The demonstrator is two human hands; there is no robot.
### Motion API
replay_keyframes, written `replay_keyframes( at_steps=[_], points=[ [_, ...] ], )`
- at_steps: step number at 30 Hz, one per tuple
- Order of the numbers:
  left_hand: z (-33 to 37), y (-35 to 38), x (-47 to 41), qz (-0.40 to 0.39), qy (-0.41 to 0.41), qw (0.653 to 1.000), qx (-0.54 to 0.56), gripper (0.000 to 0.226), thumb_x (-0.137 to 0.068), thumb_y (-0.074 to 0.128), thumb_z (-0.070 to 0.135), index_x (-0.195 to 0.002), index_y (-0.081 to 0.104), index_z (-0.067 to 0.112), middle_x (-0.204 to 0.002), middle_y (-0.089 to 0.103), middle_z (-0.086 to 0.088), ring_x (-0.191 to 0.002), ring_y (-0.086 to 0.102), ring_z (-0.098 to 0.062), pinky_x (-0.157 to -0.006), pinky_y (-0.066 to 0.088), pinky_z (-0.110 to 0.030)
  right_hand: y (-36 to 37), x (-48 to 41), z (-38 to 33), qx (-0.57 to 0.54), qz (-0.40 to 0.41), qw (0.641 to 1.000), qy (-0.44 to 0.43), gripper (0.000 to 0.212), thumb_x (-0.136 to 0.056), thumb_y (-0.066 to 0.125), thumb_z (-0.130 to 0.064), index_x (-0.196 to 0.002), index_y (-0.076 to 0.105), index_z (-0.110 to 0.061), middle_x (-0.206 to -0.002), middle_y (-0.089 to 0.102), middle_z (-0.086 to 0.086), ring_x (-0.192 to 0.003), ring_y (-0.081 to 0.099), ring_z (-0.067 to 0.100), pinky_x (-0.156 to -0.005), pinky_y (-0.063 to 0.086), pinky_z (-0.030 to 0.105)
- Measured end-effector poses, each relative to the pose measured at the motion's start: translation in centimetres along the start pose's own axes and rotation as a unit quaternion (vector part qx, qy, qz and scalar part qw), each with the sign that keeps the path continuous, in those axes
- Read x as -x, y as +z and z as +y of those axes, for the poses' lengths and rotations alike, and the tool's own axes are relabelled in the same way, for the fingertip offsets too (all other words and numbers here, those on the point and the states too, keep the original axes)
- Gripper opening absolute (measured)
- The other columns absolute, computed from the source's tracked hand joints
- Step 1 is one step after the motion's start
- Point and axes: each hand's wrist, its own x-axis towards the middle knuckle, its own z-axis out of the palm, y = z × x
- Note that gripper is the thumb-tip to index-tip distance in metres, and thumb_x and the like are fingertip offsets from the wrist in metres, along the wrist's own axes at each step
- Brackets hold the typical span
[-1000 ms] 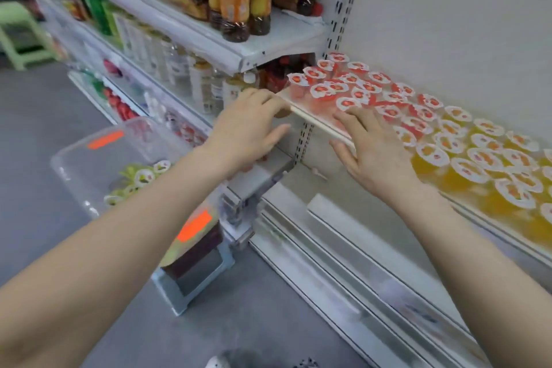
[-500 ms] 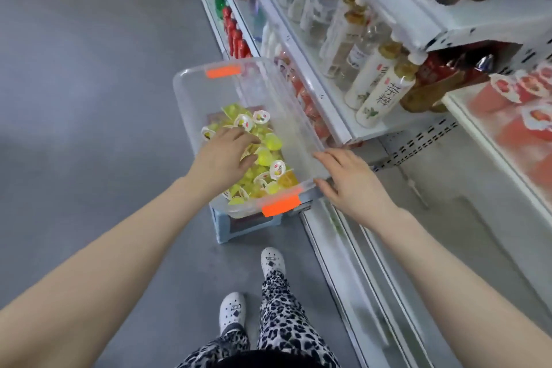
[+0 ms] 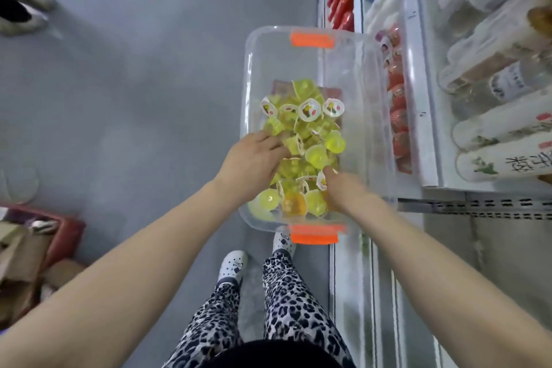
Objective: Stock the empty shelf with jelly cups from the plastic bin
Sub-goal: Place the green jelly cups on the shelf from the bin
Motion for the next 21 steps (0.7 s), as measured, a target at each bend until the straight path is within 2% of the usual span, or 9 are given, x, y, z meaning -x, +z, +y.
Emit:
replay_keyframes(
  at_steps=[4,8,11,13,17,21],
  points=[
    [-0.2,0.2,0.0,-0.017,-0.004,1.0,-0.009,0.028,-0.074,0.07,0.003,-0.097,0.074,0.019,-0.094,0.069,0.001,-0.086,0.061,-0.028,-0.074,0.053,-0.038,-0.2,-1.0,-0.4,-0.027,-0.037,0.999,0.021,0.05,-0.092,0.051,-0.008,-0.135,0.028,-0.004,-0.117,0.061,0.02,-0.105,0.061,0.037,-0.07,0.041,0.036],
    [0.0,0.0,-0.1,-0.034,0.0,0.999,-0.036,0.03,-0.069,0.075,0.004,-0.095,0.075,0.019,-0.094,0.07,0.0,-0.085,0.062,-0.028,-0.074,0.053,-0.036,-1.7,-0.1,-0.1,-0.084,-0.055,0.994,0.04,0.075,-0.08,0.069,-0.018,-0.14,0.026,-0.006,-0.11,0.06,0.013,-0.099,0.061,0.033,-0.066,0.043,0.032],
    [0.4,-0.1,-0.4,-0.095,0.012,0.99,-0.104,0.034,-0.066,0.081,0.012,-0.097,0.074,0.023,-0.096,0.069,0.001,-0.083,0.061,-0.025,-0.074,0.05,-0.033,-2.1,1.4,0.8,-0.125,0.023,0.992,0.015,0.078,-0.072,0.075,-0.024,-0.138,0.035,-0.013,-0.121,0.053,0.012,-0.105,0.058,0.032,-0.077,0.049,0.034],
    [1.2,0.2,-0.8,-0.163,0.028,0.975,-0.147,0.034,-0.075,0.076,0.017,-0.107,0.068,0.024,-0.099,0.066,0.001,-0.09,0.06,-0.024,-0.079,0.048,-0.034,-2.4,2.7,1.5,-0.155,0.11,0.982,-0.008,0.072,-0.073,0.075,-0.026,-0.136,0.042,-0.015,-0.124,0.047,0.011,-0.108,0.055,0.031,-0.087,0.049,0.038],
    [3.5,2.1,-2.2,-0.297,0.035,0.941,-0.158,0.036,-0.092,0.061,0.022,-0.127,0.055,0.021,-0.122,0.056,-0.003,-0.115,0.051,-0.026,-0.089,0.047,-0.037,-3.2,4.8,2.7,-0.178,0.274,0.944,-0.041,0.06,-0.075,0.072,-0.022,-0.13,0.051,-0.012,-0.117,0.046,0.008,-0.099,0.054,0.027,-0.082,0.045,0.034],
    [4.9,5.2,-2.7,-0.391,0.004,0.911,-0.134,0.043,-0.092,0.061,0.029,-0.133,0.053,0.018,-0.128,0.052,-0.006,-0.124,0.045,-0.028,-0.096,0.047,-0.041,-3.2,5.5,3.3,-0.207,0.332,0.918,-0.059,0.062,-0.074,0.073,-0.016,-0.132,0.052,-0.009,-0.115,0.049,0.01,-0.1,0.055,0.027,-0.087,0.047,0.036]
  ],
)
